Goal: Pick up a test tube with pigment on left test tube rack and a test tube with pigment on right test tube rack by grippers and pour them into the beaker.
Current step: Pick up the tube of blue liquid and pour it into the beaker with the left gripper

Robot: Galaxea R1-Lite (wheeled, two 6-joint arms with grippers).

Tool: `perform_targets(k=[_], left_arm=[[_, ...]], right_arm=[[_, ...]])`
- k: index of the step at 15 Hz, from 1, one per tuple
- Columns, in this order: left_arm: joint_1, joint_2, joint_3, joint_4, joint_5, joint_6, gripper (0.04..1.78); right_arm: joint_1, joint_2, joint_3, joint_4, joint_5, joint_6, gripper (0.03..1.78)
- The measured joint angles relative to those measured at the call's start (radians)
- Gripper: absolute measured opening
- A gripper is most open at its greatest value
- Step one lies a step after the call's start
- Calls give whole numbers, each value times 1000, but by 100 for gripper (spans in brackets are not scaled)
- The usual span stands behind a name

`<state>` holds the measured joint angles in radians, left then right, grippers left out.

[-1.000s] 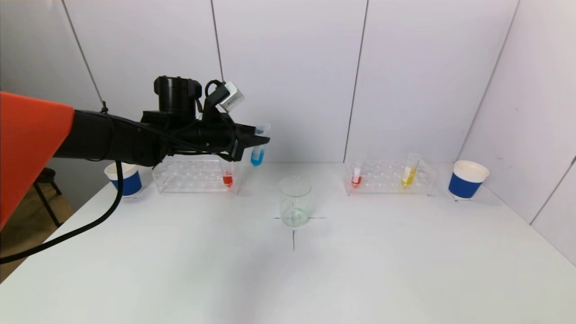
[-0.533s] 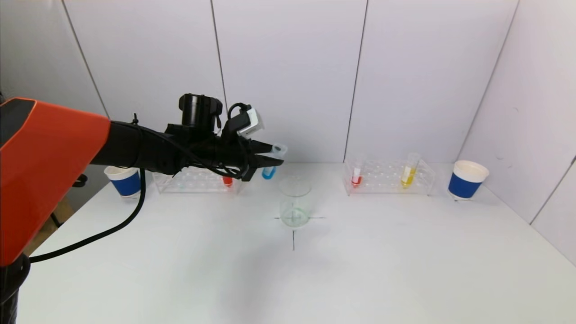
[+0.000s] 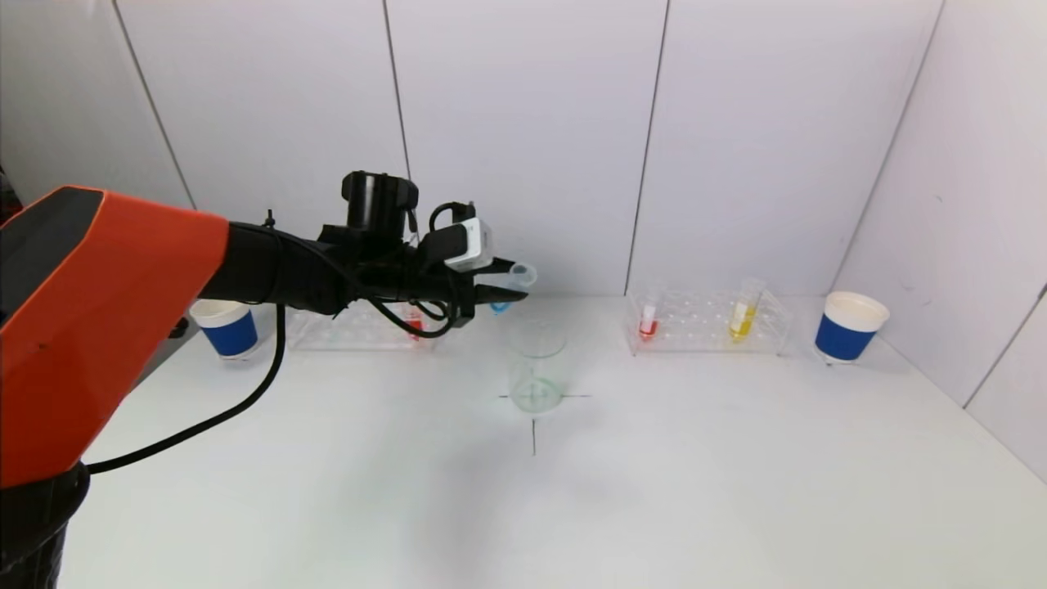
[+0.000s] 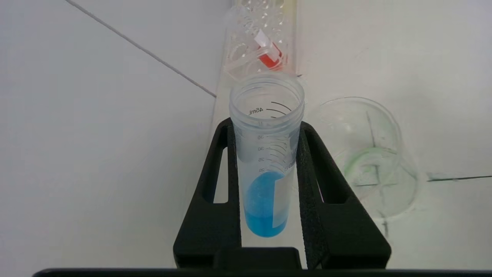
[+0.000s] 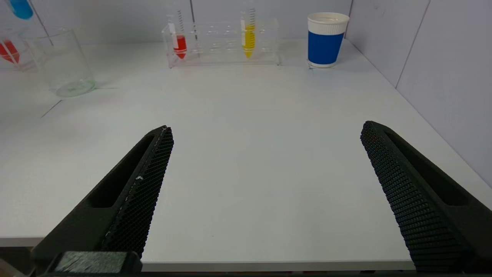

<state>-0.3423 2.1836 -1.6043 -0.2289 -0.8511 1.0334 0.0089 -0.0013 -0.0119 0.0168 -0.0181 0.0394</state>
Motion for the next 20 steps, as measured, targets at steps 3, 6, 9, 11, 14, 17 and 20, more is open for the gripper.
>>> perform_targets(k=[3, 6, 9, 11, 14, 17, 20], left_arm=[[2, 24, -44, -11, 1, 66, 45], [0, 33, -29, -66, 0, 131, 45], [-1, 30, 31, -153, 1, 177, 45], [-5, 24, 67, -228, 0, 189, 45], [-7, 23, 109, -305, 1, 224, 45], [-4, 21, 121, -320, 4, 277, 45], [7, 28, 132, -350, 8, 343, 45]], right_arm=[[0, 0, 0, 0, 0, 0, 177], [0, 0, 0, 0, 0, 0, 177], [0, 0, 0, 0, 0, 0, 177], [0, 0, 0, 0, 0, 0, 177], [0, 0, 0, 0, 0, 0, 177], [0, 0, 0, 0, 0, 0, 177], [0, 0, 0, 0, 0, 0, 177]])
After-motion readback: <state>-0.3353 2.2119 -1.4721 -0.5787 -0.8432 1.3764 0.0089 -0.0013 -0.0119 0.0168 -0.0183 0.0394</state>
